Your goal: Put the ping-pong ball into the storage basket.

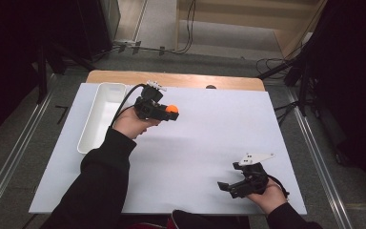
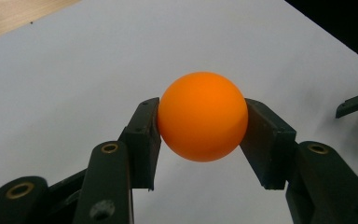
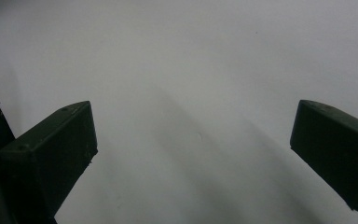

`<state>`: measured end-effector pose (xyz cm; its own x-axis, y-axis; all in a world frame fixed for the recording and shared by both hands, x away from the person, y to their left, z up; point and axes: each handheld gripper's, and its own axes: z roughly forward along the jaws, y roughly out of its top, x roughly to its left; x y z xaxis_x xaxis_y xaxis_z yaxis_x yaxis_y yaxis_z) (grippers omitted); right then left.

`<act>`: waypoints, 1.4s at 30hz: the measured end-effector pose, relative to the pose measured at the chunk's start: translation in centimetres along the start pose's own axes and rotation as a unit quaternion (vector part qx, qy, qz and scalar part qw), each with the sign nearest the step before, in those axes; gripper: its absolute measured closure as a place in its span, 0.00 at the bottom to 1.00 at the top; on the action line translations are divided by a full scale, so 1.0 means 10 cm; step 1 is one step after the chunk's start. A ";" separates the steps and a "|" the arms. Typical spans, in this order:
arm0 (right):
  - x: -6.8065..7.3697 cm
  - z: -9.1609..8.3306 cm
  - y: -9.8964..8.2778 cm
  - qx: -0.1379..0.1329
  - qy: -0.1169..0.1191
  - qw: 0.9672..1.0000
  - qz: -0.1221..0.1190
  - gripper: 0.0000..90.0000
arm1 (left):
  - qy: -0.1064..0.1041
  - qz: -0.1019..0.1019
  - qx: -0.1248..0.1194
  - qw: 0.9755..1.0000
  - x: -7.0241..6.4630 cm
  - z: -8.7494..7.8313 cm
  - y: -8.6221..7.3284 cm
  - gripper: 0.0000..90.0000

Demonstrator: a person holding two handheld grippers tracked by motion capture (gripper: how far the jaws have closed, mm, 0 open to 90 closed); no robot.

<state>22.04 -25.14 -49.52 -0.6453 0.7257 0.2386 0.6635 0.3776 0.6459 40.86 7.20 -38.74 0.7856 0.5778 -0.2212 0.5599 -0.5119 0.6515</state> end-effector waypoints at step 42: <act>0.00 -0.01 0.00 -0.001 -0.001 1.000 -0.003 0.00 | 0.042 -0.015 -0.006 0.999 0.26 -0.42 -0.04 0.56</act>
<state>21.98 -25.17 -49.45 -0.6480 0.7248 0.2341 0.6594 0.3801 0.6487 41.60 11.61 -36.53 0.7439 0.6436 -0.1797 0.5791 -0.4869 0.6539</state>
